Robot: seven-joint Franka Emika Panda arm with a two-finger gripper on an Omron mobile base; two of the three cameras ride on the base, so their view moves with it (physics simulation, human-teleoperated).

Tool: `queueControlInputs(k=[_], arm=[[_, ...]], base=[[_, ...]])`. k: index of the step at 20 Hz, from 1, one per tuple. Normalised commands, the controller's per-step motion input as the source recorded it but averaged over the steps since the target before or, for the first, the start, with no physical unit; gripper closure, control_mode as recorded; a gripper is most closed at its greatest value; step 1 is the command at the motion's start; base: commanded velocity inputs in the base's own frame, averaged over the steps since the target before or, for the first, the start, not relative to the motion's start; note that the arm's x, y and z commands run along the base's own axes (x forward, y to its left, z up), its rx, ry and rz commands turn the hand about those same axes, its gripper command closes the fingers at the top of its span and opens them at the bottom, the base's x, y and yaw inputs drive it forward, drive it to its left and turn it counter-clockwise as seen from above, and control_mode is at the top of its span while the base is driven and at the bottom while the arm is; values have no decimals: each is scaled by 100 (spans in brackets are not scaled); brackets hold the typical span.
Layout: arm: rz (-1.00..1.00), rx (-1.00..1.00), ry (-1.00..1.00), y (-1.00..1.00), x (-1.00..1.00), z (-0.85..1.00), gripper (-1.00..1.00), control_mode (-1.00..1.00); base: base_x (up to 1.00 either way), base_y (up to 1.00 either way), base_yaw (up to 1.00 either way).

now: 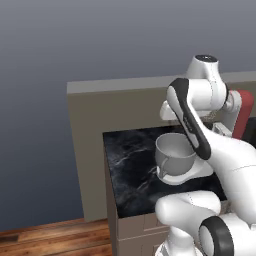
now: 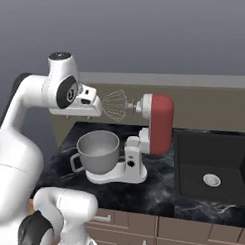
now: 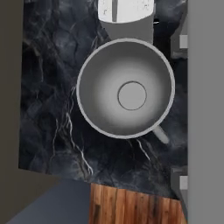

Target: Close the stand mixer head.

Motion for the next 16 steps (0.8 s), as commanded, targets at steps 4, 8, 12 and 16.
queueControlInputs(k=[4, 8, 12, 16], arm=[[2, 3, -3, -79, -100, 14, -100, -100], [10, 0, -8, -99, -98, 23, -100, -100], [13, 0, -10, -100, -53, 31, -100, -100], [10, 10, -4, -100, -2, 27, -100, -100]], base=[[0, 0, 0], [0, 0, 0], [0, 0, 0], [0, 0, 0]])
